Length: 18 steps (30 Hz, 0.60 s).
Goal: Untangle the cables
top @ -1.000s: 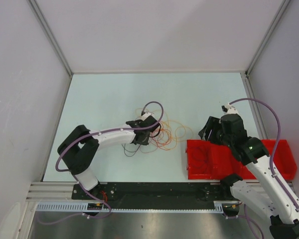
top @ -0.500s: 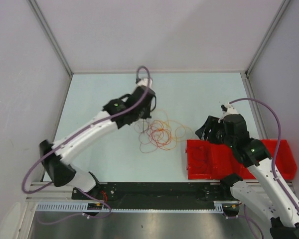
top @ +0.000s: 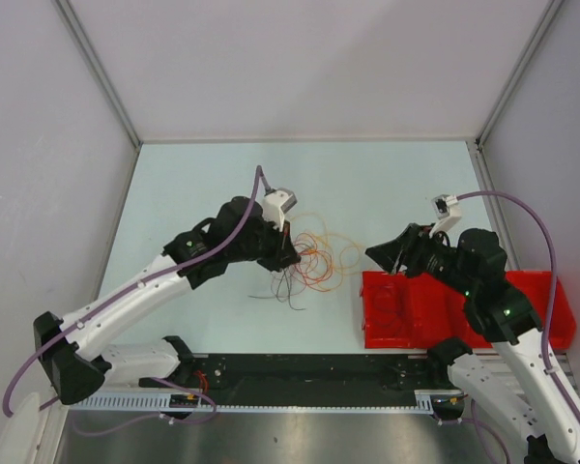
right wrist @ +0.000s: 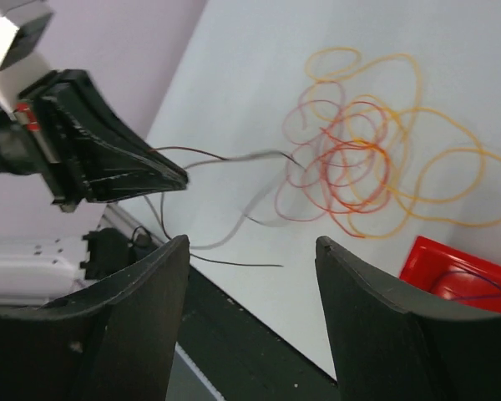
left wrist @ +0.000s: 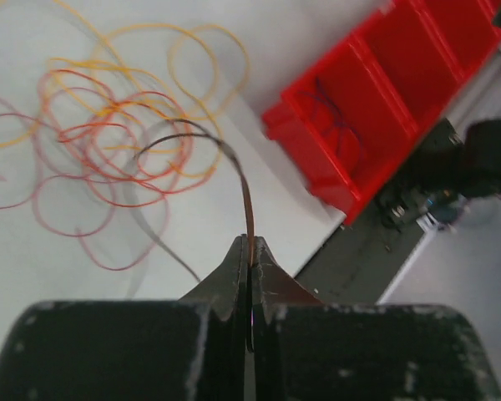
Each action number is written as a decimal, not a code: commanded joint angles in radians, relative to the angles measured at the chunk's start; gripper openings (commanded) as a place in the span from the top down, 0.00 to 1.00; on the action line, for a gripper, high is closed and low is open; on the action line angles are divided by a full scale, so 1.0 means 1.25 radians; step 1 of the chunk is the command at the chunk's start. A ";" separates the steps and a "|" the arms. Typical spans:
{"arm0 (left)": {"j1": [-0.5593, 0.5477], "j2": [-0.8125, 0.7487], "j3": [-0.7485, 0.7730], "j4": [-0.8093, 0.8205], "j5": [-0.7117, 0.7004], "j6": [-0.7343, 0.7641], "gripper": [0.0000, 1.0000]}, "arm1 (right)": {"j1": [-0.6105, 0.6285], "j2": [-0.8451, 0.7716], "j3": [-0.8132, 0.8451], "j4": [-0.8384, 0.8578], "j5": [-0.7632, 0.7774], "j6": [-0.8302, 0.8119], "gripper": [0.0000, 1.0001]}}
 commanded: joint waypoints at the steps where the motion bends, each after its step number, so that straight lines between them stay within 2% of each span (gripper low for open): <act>1: -0.001 -0.027 0.041 0.070 0.239 0.050 1.00 | -0.001 -0.008 0.010 0.116 -0.165 -0.014 0.33; 4: -0.002 0.002 0.086 0.014 0.316 0.084 1.00 | -0.001 -0.008 0.011 0.164 -0.257 -0.034 0.34; 8: -0.002 0.027 0.110 0.002 0.488 0.105 1.00 | 0.001 -0.005 0.016 0.222 -0.363 -0.036 0.34; 15: -0.004 0.021 0.118 0.043 0.629 0.094 1.00 | 0.023 -0.005 0.017 0.331 -0.461 -0.028 0.33; 18: -0.006 0.016 0.122 0.055 0.659 0.087 1.00 | 0.025 -0.003 0.028 0.356 -0.484 -0.038 0.30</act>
